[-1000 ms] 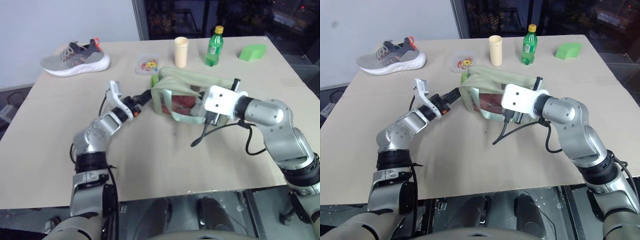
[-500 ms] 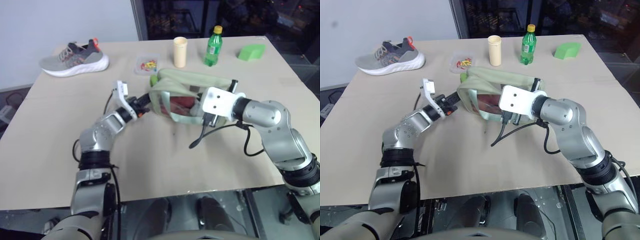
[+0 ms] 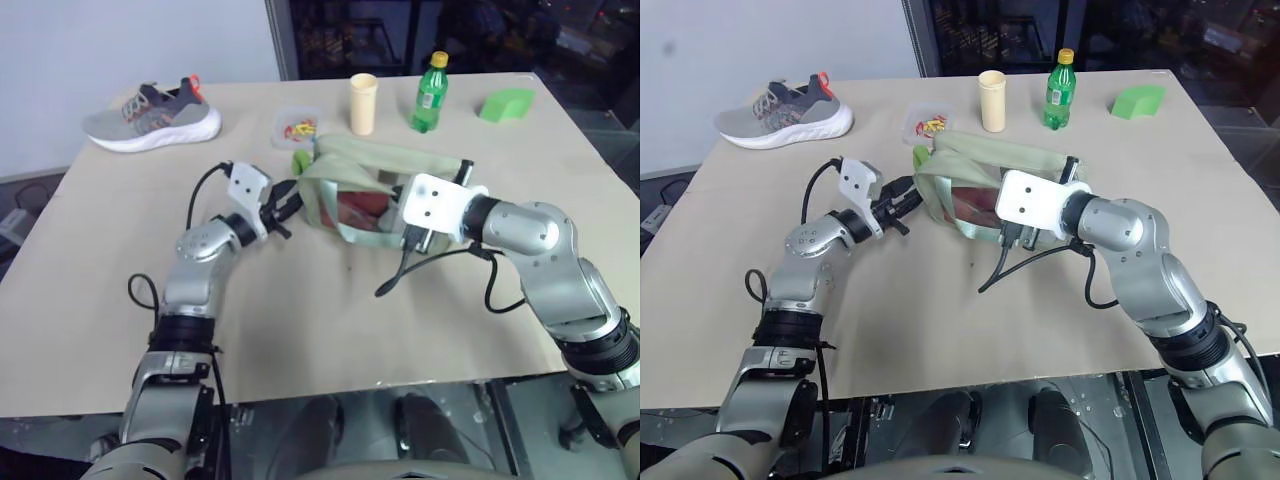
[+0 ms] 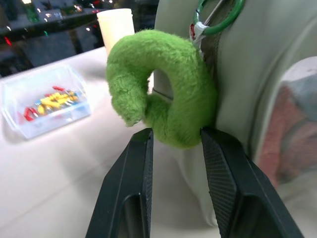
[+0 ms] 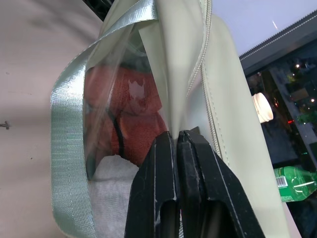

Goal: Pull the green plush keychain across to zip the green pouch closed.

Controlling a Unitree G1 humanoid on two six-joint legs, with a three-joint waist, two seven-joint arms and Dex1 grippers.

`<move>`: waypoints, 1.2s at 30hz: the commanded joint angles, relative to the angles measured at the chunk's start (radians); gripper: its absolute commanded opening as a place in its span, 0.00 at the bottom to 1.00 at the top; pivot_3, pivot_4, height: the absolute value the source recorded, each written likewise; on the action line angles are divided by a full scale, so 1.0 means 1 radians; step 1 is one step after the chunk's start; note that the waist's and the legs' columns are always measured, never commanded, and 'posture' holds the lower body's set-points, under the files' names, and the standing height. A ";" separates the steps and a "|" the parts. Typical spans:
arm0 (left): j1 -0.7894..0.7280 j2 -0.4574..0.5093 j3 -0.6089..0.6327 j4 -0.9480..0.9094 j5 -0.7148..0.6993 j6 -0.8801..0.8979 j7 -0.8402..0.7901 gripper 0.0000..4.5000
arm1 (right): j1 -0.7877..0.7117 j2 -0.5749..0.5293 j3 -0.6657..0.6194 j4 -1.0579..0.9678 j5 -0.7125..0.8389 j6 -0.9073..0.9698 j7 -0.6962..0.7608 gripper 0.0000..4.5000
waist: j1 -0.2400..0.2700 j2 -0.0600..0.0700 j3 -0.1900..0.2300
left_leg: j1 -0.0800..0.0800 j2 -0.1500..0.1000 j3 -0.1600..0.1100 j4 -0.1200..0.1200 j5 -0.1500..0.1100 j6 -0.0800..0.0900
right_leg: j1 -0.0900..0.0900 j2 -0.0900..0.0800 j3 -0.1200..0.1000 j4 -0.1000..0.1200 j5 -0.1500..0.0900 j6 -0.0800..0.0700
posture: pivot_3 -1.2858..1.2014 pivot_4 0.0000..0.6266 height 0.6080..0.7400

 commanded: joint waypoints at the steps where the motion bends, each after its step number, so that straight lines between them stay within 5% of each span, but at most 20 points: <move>1: -0.037 -0.012 -0.039 0.037 0.049 -0.096 -0.009 0.35 | -0.013 0.011 0.003 -0.029 0.014 0.000 0.001 0.00 | 0.000 0.000 0.000 | 0.000 0.000 0.000 0.000 0.000 0.000 | 0.000 0.000 0.000 0.000 0.000 0.000 | 0.52 0.24 1.00; 6: -0.069 -0.025 -0.052 0.124 0.097 -0.194 -0.007 0.35 | -0.017 0.015 0.007 -0.030 0.014 0.008 0.000 0.00 | 0.000 0.000 0.000 | 0.000 0.000 0.000 0.000 0.000 0.000 | 0.000 0.000 0.000 0.000 0.000 0.000 | 0.52 0.24 1.00; 10: -0.099 -0.022 -0.076 0.192 0.147 -0.287 -0.002 0.01 | -0.020 0.018 0.009 -0.028 0.012 0.010 0.000 0.00 | 0.000 0.000 0.000 | 0.000 0.000 0.000 0.000 0.000 0.000 | 0.000 0.000 -0.001 0.000 0.000 0.000 | 0.52 0.24 1.00; 19: -0.171 0.078 -0.081 0.288 0.301 -0.487 0.110 0.01 | -0.043 0.027 0.008 -0.012 0.017 0.013 0.006 0.00 | -0.006 0.000 0.000 | 0.000 -0.001 -0.001 0.000 0.000 0.000 | 0.000 0.000 0.000 0.000 0.000 0.000 | 0.52 0.24 1.00; 31: -0.371 0.346 -0.208 0.261 0.819 -0.872 0.553 0.01 | -0.058 0.060 0.017 0.065 0.020 -0.044 -0.007 0.00 | -0.001 -0.001 0.001 | -0.002 -0.002 -0.001 0.000 0.000 0.000 | -0.001 0.001 -0.001 0.001 0.000 0.000 | 0.52 0.24 1.00; 35: -0.500 0.323 -0.276 0.354 0.717 -0.986 0.422 0.01 | -0.068 0.075 0.023 0.093 0.020 -0.068 -0.012 0.00 | -0.003 -0.001 0.001 | -0.002 -0.003 -0.001 0.000 0.000 0.000 | -0.001 0.001 -0.002 0.001 0.000 0.001 | 0.52 0.24 1.00; 36: -0.518 0.319 -0.294 0.380 0.695 -0.993 0.380 0.12 | -0.069 0.079 0.025 0.097 0.020 -0.072 -0.013 0.00 | -0.006 -0.001 0.001 | -0.002 -0.003 -0.001 0.000 0.000 0.000 | -0.001 0.001 -0.002 0.001 0.000 0.001 | 0.52 0.24 1.00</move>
